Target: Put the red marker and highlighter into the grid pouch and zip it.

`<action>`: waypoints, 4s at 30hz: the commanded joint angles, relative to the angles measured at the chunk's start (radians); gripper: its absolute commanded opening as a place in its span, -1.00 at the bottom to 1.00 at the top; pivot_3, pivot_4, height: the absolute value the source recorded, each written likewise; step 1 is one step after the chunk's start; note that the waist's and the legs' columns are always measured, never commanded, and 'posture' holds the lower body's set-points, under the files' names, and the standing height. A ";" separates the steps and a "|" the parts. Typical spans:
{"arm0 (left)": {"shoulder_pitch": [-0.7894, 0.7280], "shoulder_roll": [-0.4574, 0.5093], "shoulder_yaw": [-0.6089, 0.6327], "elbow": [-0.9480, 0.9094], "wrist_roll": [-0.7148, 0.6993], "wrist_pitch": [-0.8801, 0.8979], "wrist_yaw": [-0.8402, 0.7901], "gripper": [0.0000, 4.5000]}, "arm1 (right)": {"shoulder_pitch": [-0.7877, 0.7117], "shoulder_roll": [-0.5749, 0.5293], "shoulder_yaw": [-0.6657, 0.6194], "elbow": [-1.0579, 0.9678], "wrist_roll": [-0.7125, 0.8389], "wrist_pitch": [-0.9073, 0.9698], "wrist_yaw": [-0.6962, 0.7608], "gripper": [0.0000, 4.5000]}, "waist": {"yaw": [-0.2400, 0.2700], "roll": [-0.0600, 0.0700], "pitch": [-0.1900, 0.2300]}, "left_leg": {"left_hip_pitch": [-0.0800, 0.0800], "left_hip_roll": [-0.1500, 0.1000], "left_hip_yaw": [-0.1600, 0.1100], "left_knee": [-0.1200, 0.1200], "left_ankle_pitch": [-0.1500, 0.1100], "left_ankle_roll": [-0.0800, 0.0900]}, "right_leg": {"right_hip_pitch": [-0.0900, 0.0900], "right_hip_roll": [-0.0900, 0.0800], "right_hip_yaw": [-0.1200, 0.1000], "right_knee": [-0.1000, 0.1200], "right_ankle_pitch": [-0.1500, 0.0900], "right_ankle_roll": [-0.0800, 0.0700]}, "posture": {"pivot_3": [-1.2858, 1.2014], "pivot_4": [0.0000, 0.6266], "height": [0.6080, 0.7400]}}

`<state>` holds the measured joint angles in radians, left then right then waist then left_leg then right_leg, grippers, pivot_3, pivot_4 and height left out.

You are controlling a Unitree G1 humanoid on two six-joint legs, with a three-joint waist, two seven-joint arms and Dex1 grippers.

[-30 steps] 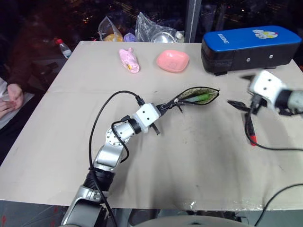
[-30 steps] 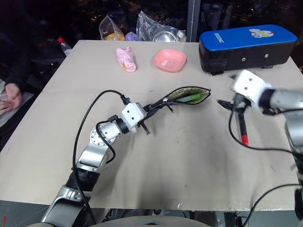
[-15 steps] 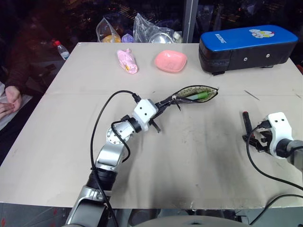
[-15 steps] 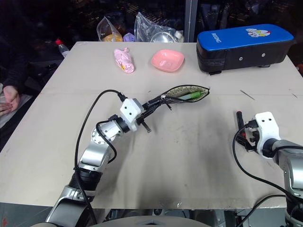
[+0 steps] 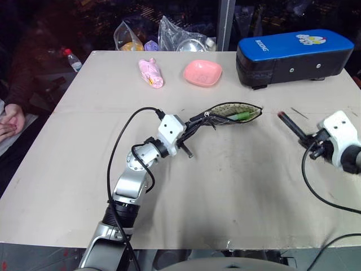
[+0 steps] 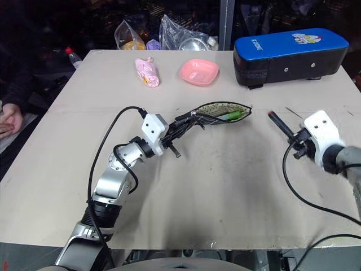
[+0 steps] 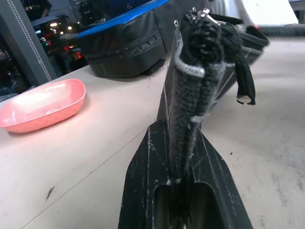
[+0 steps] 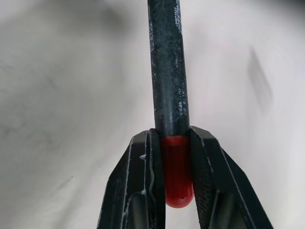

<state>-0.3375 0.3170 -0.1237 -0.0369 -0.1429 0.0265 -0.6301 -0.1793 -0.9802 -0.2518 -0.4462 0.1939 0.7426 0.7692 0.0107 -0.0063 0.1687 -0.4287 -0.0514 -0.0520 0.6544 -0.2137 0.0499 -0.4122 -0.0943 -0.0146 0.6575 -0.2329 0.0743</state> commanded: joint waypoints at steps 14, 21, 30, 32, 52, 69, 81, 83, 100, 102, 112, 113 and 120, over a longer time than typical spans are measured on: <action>-0.021 -0.017 -0.028 -0.015 0.026 -0.033 0.002 -1.00 | -0.594 -0.066 0.477 0.408 -0.294 -0.812 0.400 -0.90 | 0.002 -0.002 0.001 | 0.000 0.001 0.000 0.000 0.002 -0.004 | 0.000 0.000 0.001 -0.002 0.000 -0.001 | 0.03 -0.52 0.79; -0.018 -0.020 -0.037 -0.021 0.032 -0.035 0.007 -1.00 | -0.723 0.133 0.590 0.445 -0.389 -0.775 0.390 -0.90 | 0.000 -0.001 0.001 | 0.000 0.001 0.000 -0.001 0.002 -0.004 | -0.001 0.000 0.001 -0.001 0.000 -0.001 | 0.03 -0.52 0.79; -0.013 -0.030 -0.040 -0.027 0.034 -0.031 0.017 -1.00 | -0.732 0.212 0.558 0.417 -0.372 -0.687 0.415 0.28 | 0.006 -0.001 0.001 | -0.002 -0.002 -0.002 -0.001 0.002 -0.004 | -0.002 -0.001 0.000 0.000 0.000 -0.001 | 0.03 -0.52 0.79; -0.010 -0.029 -0.038 -0.029 0.033 -0.029 0.019 -1.00 | -0.732 0.194 0.495 0.391 -0.314 -0.583 0.431 0.70 | 0.004 -0.001 0.001 | -0.002 -0.002 -0.002 -0.001 0.002 -0.004 | -0.002 -0.002 0.000 0.000 0.000 -0.001 | 0.03 -0.52 0.79; -0.021 -0.032 -0.042 -0.015 0.029 -0.024 0.006 -1.00 | -0.425 0.562 0.117 -0.100 0.326 0.737 -0.023 0.70 | 0.003 -0.002 0.000 | -0.002 -0.003 -0.005 0.000 0.000 0.000 | -0.002 -0.006 -0.002 0.002 0.001 -0.002 | 0.03 -0.52 0.79; -0.008 -0.034 -0.047 -0.032 0.038 -0.021 0.008 -1.00 | -0.493 0.747 0.131 0.029 0.381 0.630 -0.234 -0.10 | 0.000 -0.001 0.000 | -0.002 -0.003 -0.006 -0.001 0.000 0.000 | -0.002 -0.002 -0.003 0.002 0.001 -0.002 | 0.03 -0.52 0.79; -0.013 -0.035 -0.045 -0.017 0.040 -0.030 0.005 -1.00 | -0.472 0.864 -0.006 -0.028 0.397 0.714 -0.424 -0.99 | -0.001 -0.001 0.000 | -0.001 -0.002 -0.006 -0.001 0.000 -0.001 | -0.002 -0.001 -0.003 0.003 0.001 -0.002 | 0.03 -0.52 0.79; -0.013 -0.035 -0.044 -0.016 0.040 -0.031 0.006 -1.00 | -0.477 0.897 -0.047 -0.042 0.400 0.751 -0.460 -0.99 | -0.001 -0.001 0.000 | -0.001 -0.002 -0.006 -0.001 0.000 -0.001 | -0.002 -0.001 -0.003 0.003 0.001 -0.002 | 0.03 -0.52 0.79; -0.011 -0.025 -0.031 -0.017 0.045 -0.034 0.011 -1.00 | -0.546 0.842 -0.345 0.035 0.300 0.732 -0.646 -0.99 | -0.006 -0.001 0.000 | -0.001 -0.002 -0.005 -0.001 0.000 -0.001 | -0.002 0.000 -0.002 0.003 0.001 -0.002 | 0.03 -0.52 0.79; -0.009 -0.024 -0.031 -0.019 0.044 -0.034 0.011 -1.00 | -0.553 0.807 -0.351 0.059 0.297 0.707 -0.647 -0.99 | -0.012 -0.001 0.000 | -0.001 -0.002 -0.005 -0.001 0.000 -0.001 | -0.002 0.000 -0.002 0.003 0.001 -0.002 | 0.03 -0.52 0.79; -0.007 -0.019 -0.024 -0.015 0.061 -0.047 0.032 -1.00 | -0.538 0.743 -0.335 0.130 0.298 0.612 -0.657 -0.99 | -0.024 0.000 0.000 | -0.001 0.000 -0.004 -0.002 0.000 -0.001 | -0.002 0.001 -0.001 0.003 0.001 -0.002 | 0.03 -0.52 0.79; -0.010 -0.016 -0.019 -0.009 0.071 -0.054 0.041 -1.00 | -0.527 0.739 -0.323 0.125 0.310 0.614 -0.641 -0.99 | -0.024 0.000 0.000 | -0.001 0.000 -0.004 -0.002 0.000 -0.001 | -0.002 0.001 -0.001 0.003 0.001 -0.002 | 0.03 -0.52 0.79; -0.024 0.026 -0.009 0.026 0.118 -0.113 0.058 -1.00 | -0.382 0.590 -0.195 0.095 0.378 0.538 -0.432 -0.20 | -0.020 0.000 0.000 | -0.001 0.000 -0.004 -0.002 0.000 0.000 | -0.002 0.001 -0.001 0.002 0.001 -0.002 | 0.03 -0.52 0.79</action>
<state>-0.3486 0.3319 -0.1519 -0.0033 -0.0365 -0.0509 -0.5793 -0.5776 -0.3550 -0.4662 -0.3077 0.5460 1.3291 0.2715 -0.0092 -0.0068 0.1687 -0.4296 -0.0516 -0.0559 0.6526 -0.2134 0.0495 -0.4137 -0.0931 -0.0160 0.6593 -0.2319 0.0724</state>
